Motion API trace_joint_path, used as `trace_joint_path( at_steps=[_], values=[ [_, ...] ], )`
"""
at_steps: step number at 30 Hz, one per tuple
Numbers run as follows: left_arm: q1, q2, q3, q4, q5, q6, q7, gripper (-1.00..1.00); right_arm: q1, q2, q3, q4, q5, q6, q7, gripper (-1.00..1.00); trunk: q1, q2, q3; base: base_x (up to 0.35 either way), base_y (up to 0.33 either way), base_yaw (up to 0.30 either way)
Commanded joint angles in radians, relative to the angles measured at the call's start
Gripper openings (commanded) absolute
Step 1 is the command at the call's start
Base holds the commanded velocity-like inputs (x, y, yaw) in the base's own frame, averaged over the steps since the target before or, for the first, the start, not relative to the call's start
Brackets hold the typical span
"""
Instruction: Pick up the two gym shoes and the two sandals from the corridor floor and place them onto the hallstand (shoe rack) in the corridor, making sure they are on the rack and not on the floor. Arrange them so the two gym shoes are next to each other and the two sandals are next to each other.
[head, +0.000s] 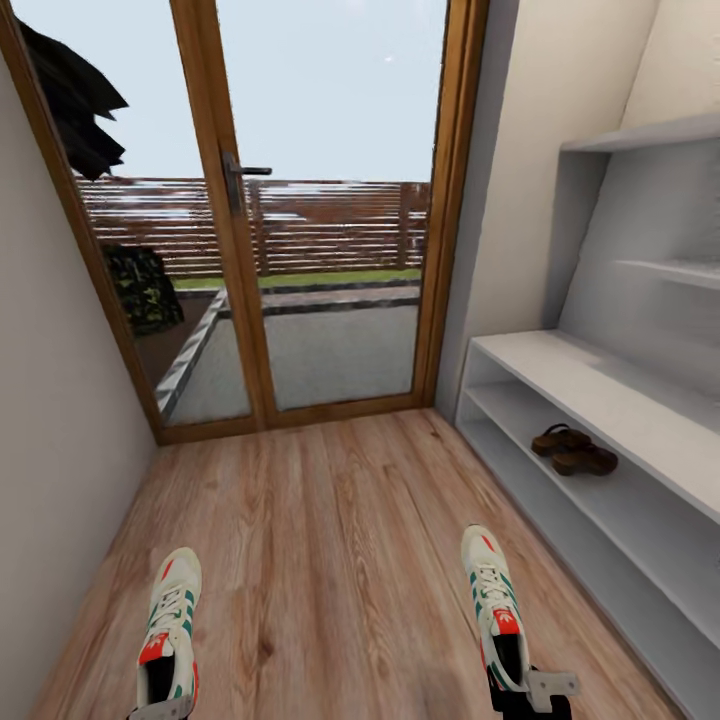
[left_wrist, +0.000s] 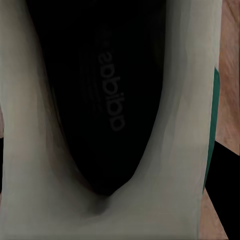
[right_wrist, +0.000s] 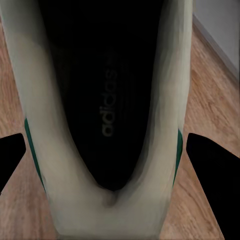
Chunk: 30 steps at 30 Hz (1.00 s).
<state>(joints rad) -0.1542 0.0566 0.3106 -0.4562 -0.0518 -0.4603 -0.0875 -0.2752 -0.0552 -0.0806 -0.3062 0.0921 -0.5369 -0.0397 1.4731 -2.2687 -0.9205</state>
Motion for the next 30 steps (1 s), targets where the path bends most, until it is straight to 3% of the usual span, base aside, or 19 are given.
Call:
trace_joint_path(
  at_steps=[1,23,30],
  values=[
    [-0.001,-0.001,0.008,0.001,-0.005,-0.003,-0.009,-1.00,-0.001,0.000,-0.005,0.001,0.010,-0.003,-0.003,-1.00,0.000,0.000,0.000,0.318,0.148,-0.231],
    [-0.001,-0.001,0.007,0.001,-0.007,-0.002,-0.009,-1.00,-0.001,0.000,-0.005,0.001,0.010,-0.003,-0.003,-1.00,0.000,0.000,0.018,0.295,0.194,-0.231],
    [-0.001,-0.001,0.007,0.002,-0.007,-0.002,-0.009,-1.00,-0.001,0.000,-0.005,0.001,0.010,-0.003,-0.003,-1.00,0.000,0.000,0.024,0.149,0.104,-0.231]
  ],
)
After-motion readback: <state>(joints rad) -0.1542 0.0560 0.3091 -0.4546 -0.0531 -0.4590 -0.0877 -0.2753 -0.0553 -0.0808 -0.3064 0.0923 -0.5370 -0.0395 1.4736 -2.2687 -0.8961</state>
